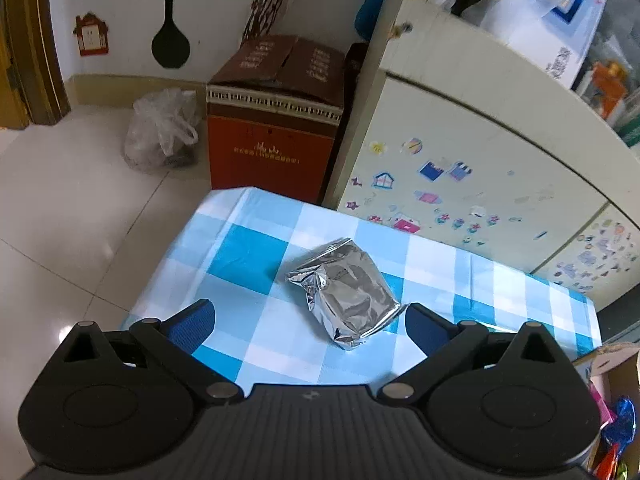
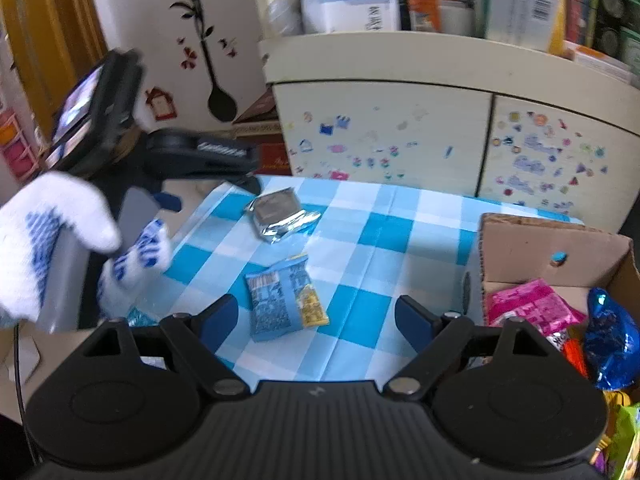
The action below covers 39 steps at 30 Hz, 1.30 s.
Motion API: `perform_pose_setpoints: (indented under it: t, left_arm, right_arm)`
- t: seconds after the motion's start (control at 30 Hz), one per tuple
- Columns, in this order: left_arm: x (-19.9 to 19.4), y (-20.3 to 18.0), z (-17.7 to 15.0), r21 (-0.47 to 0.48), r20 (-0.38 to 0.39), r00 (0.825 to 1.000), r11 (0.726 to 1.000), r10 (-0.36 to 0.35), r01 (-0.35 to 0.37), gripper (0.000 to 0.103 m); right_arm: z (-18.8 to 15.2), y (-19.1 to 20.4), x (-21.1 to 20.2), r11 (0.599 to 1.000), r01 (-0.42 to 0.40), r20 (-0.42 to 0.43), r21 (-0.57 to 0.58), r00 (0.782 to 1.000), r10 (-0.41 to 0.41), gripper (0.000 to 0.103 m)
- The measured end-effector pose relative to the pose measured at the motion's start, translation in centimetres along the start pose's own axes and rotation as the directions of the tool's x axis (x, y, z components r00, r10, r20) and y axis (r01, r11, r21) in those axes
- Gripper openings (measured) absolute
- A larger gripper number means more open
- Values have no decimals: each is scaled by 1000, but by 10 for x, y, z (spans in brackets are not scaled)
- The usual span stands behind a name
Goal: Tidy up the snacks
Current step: 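Move both tools back over the silver foil packet and blue packet, then grasp the silver foil packet with the left tool while the right tool grasps the blue packet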
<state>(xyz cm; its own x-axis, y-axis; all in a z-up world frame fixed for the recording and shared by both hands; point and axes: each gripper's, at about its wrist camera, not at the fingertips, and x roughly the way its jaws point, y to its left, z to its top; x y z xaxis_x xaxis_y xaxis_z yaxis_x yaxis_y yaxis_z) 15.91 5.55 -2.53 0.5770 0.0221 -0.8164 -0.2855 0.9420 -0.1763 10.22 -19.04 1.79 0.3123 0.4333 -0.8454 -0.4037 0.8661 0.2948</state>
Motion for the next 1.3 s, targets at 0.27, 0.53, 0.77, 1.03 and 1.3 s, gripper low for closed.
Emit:
perform_pose_setpoints:
  t: [0.27,0.53,0.77,1.03,1.3]
  left_arm:
    - [25,-5,10,-15,-33,999,1000,-20,19,103]
    - [51,-12,20,-11,-65,998,1000,-21,21,103]
    - [74,-9,24,-41,-109,994,999,-25,20,103]
    - [88,-8,25,-47,-123,992,999,-16,10,103]
    - [91,-18,22,39,-114,993,999,26,-22,103]
  right_arm:
    - [-7,9,20,999,-4,-44,-48,999,2,86]
    - [-9,16,53,996,-12,-73,-93,997,6,86]
    - [-9,19,78,991,-28,-94,-127,995,16,86]
    - [-6,17,101,988,-29,-87,-152,996,15,86]
    - [-7,22,116,981,-21,-93,-191,996,4,86]
